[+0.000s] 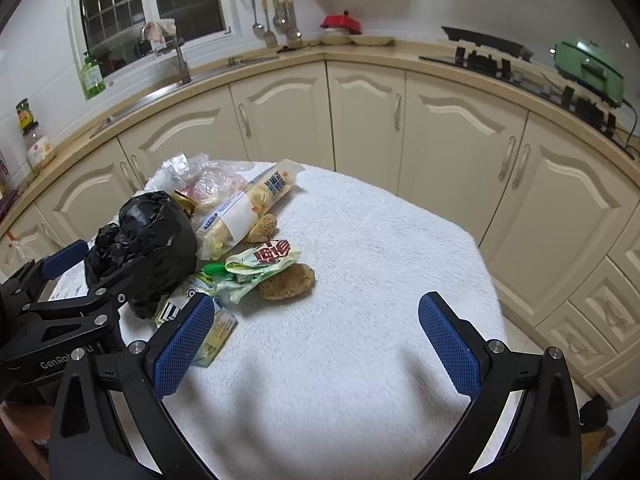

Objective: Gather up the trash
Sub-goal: 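Grasp the second black plastic bag with the left tool while the right tool grasps the milk carton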

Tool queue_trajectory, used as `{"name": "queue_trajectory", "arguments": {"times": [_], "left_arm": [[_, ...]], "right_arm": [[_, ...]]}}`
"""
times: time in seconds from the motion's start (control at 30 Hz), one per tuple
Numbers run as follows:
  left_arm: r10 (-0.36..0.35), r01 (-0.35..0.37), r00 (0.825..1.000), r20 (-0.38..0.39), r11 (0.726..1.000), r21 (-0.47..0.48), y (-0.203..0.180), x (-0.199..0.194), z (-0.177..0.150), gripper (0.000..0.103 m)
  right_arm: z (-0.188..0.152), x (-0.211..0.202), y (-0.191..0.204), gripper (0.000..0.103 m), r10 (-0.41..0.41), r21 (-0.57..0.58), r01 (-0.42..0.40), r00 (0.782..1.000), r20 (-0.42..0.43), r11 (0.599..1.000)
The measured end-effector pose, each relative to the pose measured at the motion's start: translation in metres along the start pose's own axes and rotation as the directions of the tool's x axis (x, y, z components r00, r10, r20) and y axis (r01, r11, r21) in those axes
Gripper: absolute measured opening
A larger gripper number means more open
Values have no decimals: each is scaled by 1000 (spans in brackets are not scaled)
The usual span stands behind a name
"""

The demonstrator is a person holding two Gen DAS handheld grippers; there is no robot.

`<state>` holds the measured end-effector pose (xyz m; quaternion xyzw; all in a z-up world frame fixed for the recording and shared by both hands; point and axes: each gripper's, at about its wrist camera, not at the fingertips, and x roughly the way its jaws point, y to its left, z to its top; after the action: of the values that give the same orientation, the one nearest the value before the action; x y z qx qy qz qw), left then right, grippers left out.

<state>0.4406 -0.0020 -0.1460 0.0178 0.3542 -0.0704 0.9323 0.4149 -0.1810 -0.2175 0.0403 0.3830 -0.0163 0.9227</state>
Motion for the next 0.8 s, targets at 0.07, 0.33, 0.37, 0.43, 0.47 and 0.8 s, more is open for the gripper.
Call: {"name": "queue_trajectory", "arguments": {"times": [0.07, 0.33, 0.37, 0.43, 0.47, 0.8], "left_arm": [[-8, 8, 1000, -6, 1000, -4, 3, 14, 7, 101], [-123, 122, 992, -15, 990, -67, 26, 47, 20, 71], [-134, 132, 991, -12, 988, -73, 31, 47, 20, 70], [-143, 143, 990, -5, 986, -83, 40, 49, 23, 69], [-148, 147, 989, -2, 985, -85, 45, 49, 23, 69], [-154, 156, 988, 30, 983, -100, 109, 16, -6, 69]], "right_arm": [[1, 6, 1, 103, 11, 6, -11, 1000, -6, 1000], [-2, 21, 11, 103, 23, -1, -23, 999, -34, 1000], [-3, 21, 13, 103, 25, -3, -25, 999, -37, 1000], [-5, 21, 18, 103, 29, -8, -29, 999, -43, 1000], [-7, 20, 20, 103, 32, -11, -33, 998, -45, 999], [-27, 34, 70, 103, 113, -84, -122, 987, -112, 989]]}}
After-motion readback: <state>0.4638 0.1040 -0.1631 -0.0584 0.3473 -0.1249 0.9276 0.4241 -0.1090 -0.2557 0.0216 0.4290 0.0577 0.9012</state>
